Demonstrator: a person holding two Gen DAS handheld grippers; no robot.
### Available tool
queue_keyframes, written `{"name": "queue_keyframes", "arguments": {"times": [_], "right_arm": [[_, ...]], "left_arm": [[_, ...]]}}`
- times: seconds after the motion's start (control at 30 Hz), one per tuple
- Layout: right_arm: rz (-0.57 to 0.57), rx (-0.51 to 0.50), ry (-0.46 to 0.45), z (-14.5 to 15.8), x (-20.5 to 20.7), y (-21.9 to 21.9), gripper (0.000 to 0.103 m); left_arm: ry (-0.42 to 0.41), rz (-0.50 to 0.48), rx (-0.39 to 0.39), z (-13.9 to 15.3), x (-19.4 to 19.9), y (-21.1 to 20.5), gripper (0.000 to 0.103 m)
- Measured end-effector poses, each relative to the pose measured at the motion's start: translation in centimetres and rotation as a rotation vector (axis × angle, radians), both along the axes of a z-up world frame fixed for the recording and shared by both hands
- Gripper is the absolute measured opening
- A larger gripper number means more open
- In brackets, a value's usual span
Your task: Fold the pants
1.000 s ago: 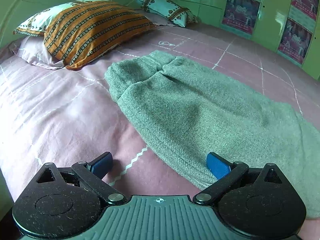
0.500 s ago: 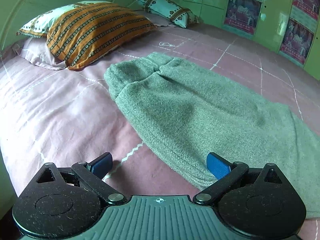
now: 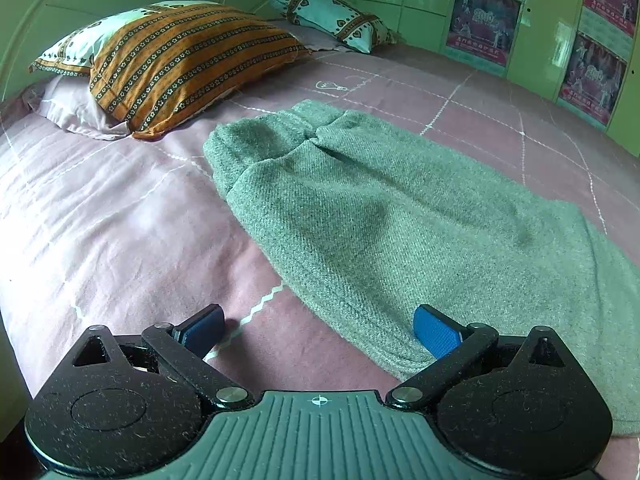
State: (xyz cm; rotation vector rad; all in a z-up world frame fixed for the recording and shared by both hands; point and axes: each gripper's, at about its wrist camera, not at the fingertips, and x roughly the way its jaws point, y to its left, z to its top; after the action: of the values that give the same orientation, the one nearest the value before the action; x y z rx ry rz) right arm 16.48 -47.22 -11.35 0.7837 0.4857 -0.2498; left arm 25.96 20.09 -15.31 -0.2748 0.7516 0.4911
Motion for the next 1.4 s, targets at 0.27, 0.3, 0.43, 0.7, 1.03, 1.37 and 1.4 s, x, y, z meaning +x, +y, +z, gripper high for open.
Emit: {"name": "queue_keyframes", "arguments": {"times": [0.27, 0.3, 0.43, 0.7, 1.03, 1.37, 1.4], "right_arm": [[0.01, -0.005, 0.02, -0.2, 1.3, -1.6, 0.017], [0.019, -0.017, 0.029, 0.0, 1.2, -1.9, 0.017], [-0.033, -0.005, 0.015, 0.5, 1.1, -3.3, 0.019], [-0.066, 0.178, 0.049, -2.2, 0.9, -4.7, 0.021], [0.001, 0.111, -0.097, 3.3, 0.5, -3.5, 0.0], [-0.115, 0.195, -0.023, -0.5, -3.4, -6.5, 0.014], [-0.123, 0.204, -0.012, -0.7, -3.9, -6.6, 0.013]], "left_arm": [[0.015, -0.009, -0.003, 0.0, 0.3, 0.2, 0.101], [0.017, -0.011, -0.002, 0.0, 0.3, 0.2, 0.101], [0.024, -0.009, 0.0, 0.1, 0.5, 0.2, 0.101], [0.016, -0.004, 0.016, 0.1, 0.1, -0.2, 0.101], [0.017, -0.021, 0.007, 0.0, 0.2, 0.3, 0.102], [0.024, -0.04, 0.001, 0.0, 0.2, 0.6, 0.103], [0.023, -0.037, 0.001, -0.1, 0.2, 0.6, 0.103]]}}
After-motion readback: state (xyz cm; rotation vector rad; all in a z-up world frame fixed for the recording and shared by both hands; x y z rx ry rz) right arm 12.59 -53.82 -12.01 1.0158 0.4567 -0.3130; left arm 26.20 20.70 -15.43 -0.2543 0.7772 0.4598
